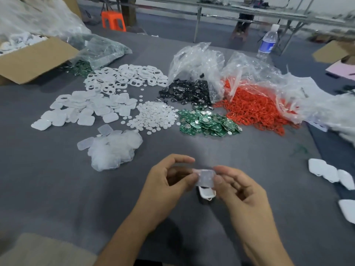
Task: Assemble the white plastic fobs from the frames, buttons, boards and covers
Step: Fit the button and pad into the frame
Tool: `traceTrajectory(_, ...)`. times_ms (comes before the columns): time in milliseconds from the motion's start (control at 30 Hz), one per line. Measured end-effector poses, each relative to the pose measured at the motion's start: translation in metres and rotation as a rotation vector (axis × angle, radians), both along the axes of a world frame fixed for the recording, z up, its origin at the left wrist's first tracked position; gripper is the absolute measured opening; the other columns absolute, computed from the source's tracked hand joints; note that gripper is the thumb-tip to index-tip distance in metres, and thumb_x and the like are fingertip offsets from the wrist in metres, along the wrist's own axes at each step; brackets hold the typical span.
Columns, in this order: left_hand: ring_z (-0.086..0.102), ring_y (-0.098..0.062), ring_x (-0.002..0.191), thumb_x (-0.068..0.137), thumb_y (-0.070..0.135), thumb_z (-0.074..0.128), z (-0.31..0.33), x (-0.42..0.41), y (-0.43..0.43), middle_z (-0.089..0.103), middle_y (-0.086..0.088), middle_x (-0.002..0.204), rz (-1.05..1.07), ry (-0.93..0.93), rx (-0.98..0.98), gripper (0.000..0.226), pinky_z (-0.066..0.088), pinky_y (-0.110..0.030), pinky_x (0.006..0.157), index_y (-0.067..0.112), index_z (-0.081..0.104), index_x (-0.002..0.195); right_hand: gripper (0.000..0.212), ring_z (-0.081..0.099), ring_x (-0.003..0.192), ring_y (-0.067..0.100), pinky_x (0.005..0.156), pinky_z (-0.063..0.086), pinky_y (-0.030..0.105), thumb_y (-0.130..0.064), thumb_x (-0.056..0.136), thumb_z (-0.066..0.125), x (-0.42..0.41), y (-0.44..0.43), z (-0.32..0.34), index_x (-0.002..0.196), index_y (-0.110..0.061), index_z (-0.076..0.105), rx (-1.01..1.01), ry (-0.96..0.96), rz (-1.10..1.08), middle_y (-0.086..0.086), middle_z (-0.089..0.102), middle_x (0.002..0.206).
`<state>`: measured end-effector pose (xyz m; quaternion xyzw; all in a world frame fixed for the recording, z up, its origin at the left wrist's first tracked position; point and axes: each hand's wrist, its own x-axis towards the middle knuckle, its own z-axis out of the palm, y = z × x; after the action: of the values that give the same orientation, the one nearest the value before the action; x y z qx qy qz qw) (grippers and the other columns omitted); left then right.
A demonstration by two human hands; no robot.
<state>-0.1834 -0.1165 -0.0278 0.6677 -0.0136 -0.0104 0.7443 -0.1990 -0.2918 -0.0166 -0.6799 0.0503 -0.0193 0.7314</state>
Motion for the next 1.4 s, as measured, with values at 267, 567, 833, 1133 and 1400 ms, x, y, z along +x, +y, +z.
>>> traceTrajectory(267,0.075,-0.022,0.101,0.087,-0.004,0.074,-0.006,-0.002,-0.015,0.079,-0.004,0.099,-0.151,-0.163,0.078,0.035,0.059,-0.03,0.09,0.027,0.071,0.103,0.032,0.063,0.087,0.018,0.062,0.052,0.018,-0.018,0.08,0.072,0.002,-0.037,0.005,0.111,-0.01,0.077,0.159,0.443,0.368,0.025,0.07,0.114)
traceTrajectory(567,0.047,-0.001,0.132,0.075,0.045,0.087,-0.031,0.005,-0.01,0.054,0.033,0.13,-0.031,-0.205,0.668,0.072,0.039,-0.015,0.106,0.05,0.05,0.136,0.018,0.058,0.058,0.01,0.06,0.049,0.02,0.003,0.088,0.068,0.017,-0.035,-0.01,0.096,-0.011,0.074,-0.276,0.246,0.047,0.004,0.069,0.066)
traceTrajectory(833,0.035,0.006,0.135,0.075,0.068,0.072,-0.05,0.009,-0.015,0.055,0.038,0.127,-0.069,-0.288,0.9,0.088,0.013,-0.011,0.108,0.049,0.029,0.149,0.02,0.066,0.062,0.004,0.059,0.047,0.011,-0.014,0.081,0.075,0.031,-0.028,-0.022,0.071,-0.031,0.073,-0.709,0.108,0.05,-0.01,0.07,0.064)
traceTrajectory(1133,0.038,0.007,0.132,0.078,0.066,0.07,-0.052,0.009,-0.014,0.056,0.038,0.126,-0.059,-0.309,0.925,0.078,0.017,-0.013,0.108,0.046,0.038,0.146,0.023,0.064,0.062,-0.003,0.06,0.046,0.007,-0.013,0.082,0.076,0.033,-0.024,-0.03,0.071,-0.033,0.072,-0.755,0.061,0.05,-0.016,0.07,0.066)
traceTrajectory(1400,0.041,0.006,0.128,0.079,0.067,0.068,-0.053,0.009,-0.014,0.058,0.034,0.122,-0.052,-0.328,0.967,0.064,0.028,-0.021,0.104,0.047,0.048,0.136,0.02,0.063,0.06,-0.003,0.058,0.047,0.01,-0.021,0.082,0.076,0.03,-0.019,-0.036,0.076,-0.039,0.069,-0.761,0.039,0.003,-0.018,0.068,0.066)
